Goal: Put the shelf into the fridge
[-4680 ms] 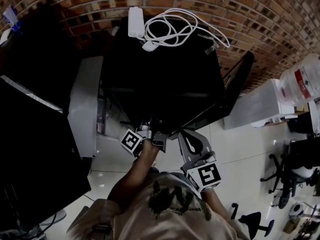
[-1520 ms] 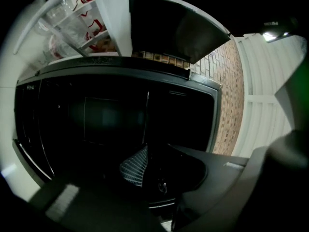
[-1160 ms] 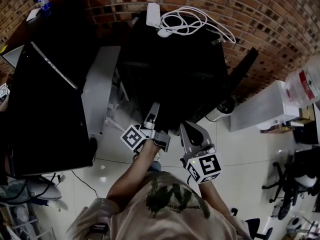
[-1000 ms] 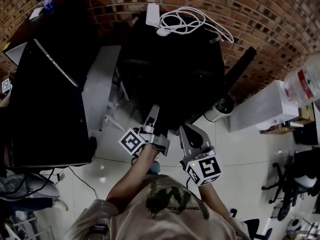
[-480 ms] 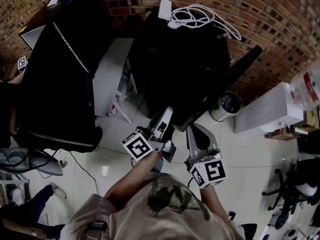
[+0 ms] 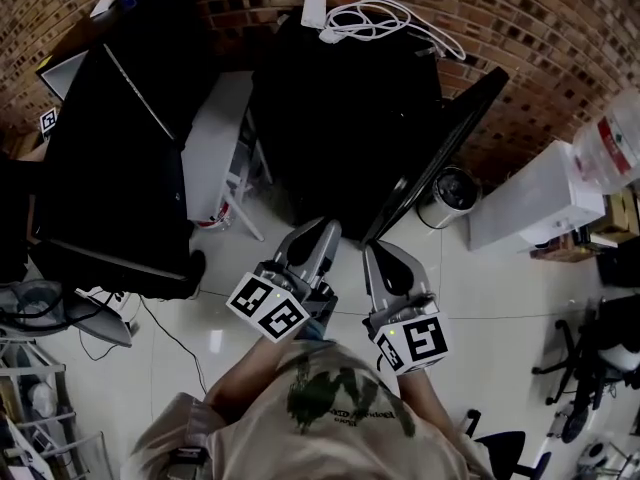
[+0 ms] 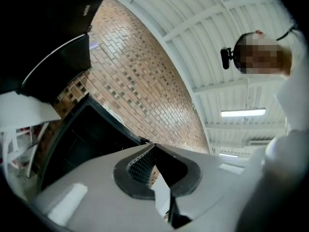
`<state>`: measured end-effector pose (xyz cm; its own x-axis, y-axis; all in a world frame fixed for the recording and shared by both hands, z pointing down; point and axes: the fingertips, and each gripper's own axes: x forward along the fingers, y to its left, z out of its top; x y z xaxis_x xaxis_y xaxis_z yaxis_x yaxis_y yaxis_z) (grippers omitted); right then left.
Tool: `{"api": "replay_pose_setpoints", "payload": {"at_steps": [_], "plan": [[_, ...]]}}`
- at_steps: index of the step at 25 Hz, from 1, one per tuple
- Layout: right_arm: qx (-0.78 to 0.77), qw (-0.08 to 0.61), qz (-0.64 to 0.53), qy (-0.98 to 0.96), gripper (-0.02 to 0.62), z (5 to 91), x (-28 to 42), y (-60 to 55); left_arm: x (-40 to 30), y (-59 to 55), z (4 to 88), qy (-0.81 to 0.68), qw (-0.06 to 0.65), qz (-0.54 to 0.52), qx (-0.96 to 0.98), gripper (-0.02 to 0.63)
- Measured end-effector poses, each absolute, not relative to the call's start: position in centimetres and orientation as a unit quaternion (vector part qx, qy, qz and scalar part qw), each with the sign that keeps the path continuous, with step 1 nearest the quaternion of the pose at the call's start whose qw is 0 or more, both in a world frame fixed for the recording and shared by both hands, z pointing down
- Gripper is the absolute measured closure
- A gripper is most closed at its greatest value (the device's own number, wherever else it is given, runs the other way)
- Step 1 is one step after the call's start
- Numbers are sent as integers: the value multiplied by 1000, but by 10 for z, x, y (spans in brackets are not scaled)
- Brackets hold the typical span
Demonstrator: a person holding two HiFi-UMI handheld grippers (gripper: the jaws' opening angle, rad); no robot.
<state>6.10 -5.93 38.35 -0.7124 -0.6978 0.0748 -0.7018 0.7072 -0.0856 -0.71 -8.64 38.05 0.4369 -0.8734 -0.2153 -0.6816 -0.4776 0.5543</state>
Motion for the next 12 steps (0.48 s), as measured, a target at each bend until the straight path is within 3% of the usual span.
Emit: {"api": "replay_pose_setpoints", "payload": {"at_steps": [6, 12], "plan": [[389, 9, 52, -920, 595, 383, 67, -45, 5, -63, 379, -483, 127, -178, 848, 606], [391, 5, 49, -919, 595, 382, 68, -29, 9, -43, 381, -488, 103, -151, 853, 606]]}}
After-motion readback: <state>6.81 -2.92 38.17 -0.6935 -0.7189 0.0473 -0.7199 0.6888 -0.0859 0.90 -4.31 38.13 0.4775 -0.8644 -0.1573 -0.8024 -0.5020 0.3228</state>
